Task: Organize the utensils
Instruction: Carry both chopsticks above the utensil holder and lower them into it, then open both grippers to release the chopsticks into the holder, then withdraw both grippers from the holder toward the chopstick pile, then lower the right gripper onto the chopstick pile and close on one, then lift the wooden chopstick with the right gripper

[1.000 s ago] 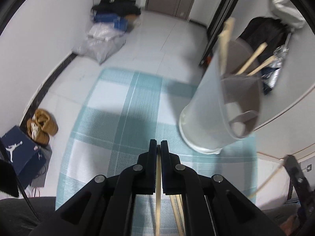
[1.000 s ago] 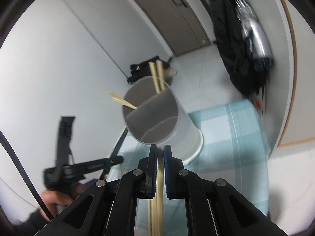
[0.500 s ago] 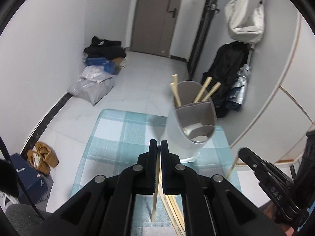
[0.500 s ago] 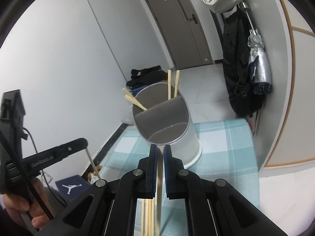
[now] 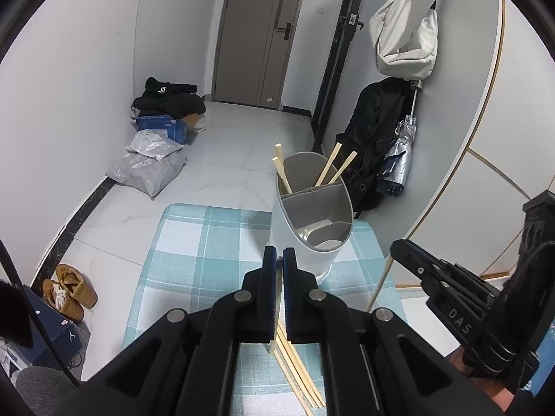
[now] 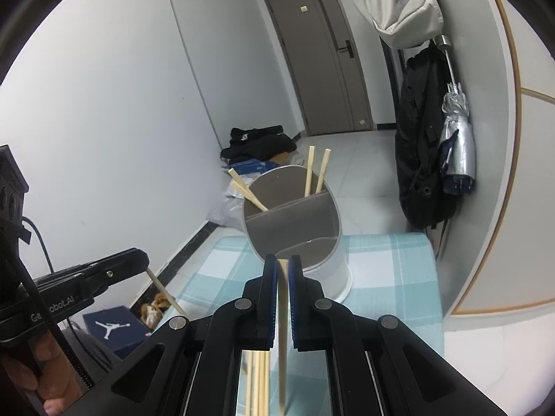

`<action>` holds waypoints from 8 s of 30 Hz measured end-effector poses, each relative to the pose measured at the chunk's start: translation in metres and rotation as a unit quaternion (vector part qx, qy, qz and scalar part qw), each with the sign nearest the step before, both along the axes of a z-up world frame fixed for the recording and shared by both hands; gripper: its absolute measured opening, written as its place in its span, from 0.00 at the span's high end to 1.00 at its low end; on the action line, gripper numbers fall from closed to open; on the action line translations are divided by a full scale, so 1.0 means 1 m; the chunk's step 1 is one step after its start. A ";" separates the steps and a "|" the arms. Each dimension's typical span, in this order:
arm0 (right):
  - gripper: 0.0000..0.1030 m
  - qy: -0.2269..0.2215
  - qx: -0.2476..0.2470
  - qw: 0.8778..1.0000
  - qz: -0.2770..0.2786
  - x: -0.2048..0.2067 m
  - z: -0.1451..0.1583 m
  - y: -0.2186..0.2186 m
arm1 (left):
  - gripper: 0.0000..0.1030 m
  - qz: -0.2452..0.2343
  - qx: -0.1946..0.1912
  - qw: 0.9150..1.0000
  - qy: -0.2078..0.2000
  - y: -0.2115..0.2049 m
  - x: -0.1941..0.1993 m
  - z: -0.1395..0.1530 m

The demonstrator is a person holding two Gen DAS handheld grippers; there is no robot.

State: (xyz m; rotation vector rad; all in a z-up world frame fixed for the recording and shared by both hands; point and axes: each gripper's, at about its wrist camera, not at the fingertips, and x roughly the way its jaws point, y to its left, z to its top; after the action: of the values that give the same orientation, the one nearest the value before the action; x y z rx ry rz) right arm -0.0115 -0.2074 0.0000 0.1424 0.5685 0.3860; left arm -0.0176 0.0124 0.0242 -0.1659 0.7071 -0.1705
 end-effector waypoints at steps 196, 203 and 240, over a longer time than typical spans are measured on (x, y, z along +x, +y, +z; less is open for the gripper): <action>0.57 0.216 -0.196 0.955 0.060 0.064 -0.137 0.083 | 0.15 0.168 -0.049 0.981 0.084 0.099 0.039 -0.082; 0.56 0.209 -0.231 0.949 0.055 0.064 -0.137 0.090 | 0.15 0.166 -0.062 0.979 0.103 0.101 0.044 -0.088; 0.79 0.220 -0.283 0.921 0.151 0.069 -0.140 0.112 | 0.15 0.183 -0.093 0.969 0.134 0.111 0.050 -0.098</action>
State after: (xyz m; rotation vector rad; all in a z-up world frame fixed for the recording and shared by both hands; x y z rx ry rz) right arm 0.0575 -0.0949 -0.1404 -0.4332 1.1320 0.4762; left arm 0.0322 0.1229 -0.0737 -0.5024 0.9163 0.1428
